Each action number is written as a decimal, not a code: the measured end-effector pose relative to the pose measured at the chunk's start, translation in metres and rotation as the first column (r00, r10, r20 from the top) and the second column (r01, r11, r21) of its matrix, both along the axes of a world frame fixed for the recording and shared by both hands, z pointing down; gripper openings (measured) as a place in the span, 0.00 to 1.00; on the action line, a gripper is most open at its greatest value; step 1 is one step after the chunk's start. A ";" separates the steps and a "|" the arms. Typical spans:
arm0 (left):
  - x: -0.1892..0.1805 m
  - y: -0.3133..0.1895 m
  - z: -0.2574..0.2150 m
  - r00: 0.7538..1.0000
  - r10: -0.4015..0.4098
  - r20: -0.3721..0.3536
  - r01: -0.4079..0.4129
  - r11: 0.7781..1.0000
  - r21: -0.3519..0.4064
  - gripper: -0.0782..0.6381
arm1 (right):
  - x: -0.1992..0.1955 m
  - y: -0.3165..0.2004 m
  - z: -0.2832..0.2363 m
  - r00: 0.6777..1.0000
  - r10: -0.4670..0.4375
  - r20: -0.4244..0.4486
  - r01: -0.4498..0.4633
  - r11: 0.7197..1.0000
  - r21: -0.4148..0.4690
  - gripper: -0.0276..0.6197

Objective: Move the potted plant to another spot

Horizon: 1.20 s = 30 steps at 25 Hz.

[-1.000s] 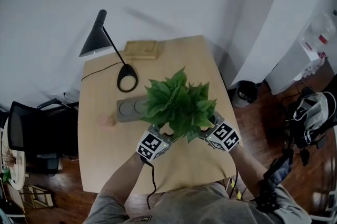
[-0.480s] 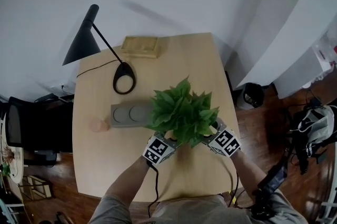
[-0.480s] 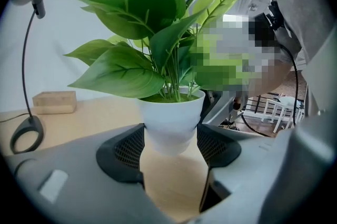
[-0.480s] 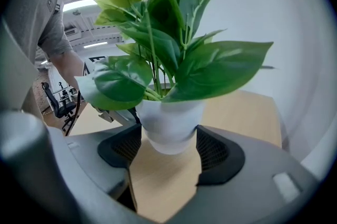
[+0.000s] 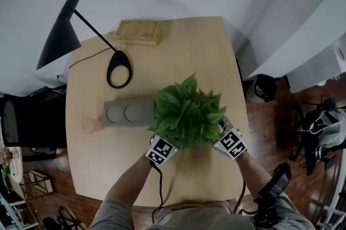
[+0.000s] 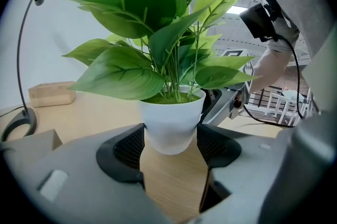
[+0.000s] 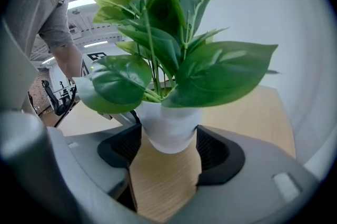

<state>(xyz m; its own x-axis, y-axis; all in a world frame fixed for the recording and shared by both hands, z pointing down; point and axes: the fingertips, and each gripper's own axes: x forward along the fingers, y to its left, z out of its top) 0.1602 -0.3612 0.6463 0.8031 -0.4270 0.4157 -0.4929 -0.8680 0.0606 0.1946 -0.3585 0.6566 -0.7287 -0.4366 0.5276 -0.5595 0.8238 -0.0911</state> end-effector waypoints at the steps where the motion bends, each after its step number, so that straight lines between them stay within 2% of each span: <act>1: 0.001 -0.001 0.002 1.000 0.000 0.005 0.000 1.000 0.009 0.54 | 0.000 -0.001 0.002 1.000 -0.001 -0.003 0.001 1.000 0.006 0.56; 5: 0.003 -0.002 0.010 1.000 -0.003 0.030 0.001 0.999 0.041 0.54 | 0.003 -0.004 0.010 1.000 0.005 -0.022 -0.004 1.000 0.030 0.56; 10: 0.003 -0.001 0.024 0.998 -0.009 0.059 0.007 0.999 0.037 0.54 | 0.006 -0.004 0.019 0.999 -0.002 -0.042 0.005 0.998 0.056 0.56; 13: -0.002 -0.001 0.036 0.998 -0.011 0.059 0.008 0.999 0.046 0.54 | 0.005 -0.009 0.021 0.999 0.002 -0.048 0.002 0.997 0.075 0.56; 19: 0.000 -0.006 0.020 0.999 -0.017 0.046 0.013 0.996 0.093 0.54 | 0.005 -0.009 0.023 0.999 0.007 -0.040 -0.003 0.995 0.101 0.56; 24: -0.001 -0.007 0.023 0.998 -0.030 0.054 0.025 0.995 0.091 0.54 | 0.005 -0.010 0.024 0.999 0.002 -0.038 0.002 0.994 0.105 0.56; 27: 0.000 -0.005 0.023 0.999 -0.034 0.035 0.031 0.996 0.083 0.54 | 0.004 -0.008 0.024 1.000 -0.003 -0.022 0.005 0.996 0.090 0.56; 30: -0.006 -0.006 0.024 0.997 -0.069 0.030 0.067 0.995 0.071 0.54 | 0.008 -0.005 0.025 1.000 0.006 -0.014 -0.005 0.997 0.075 0.56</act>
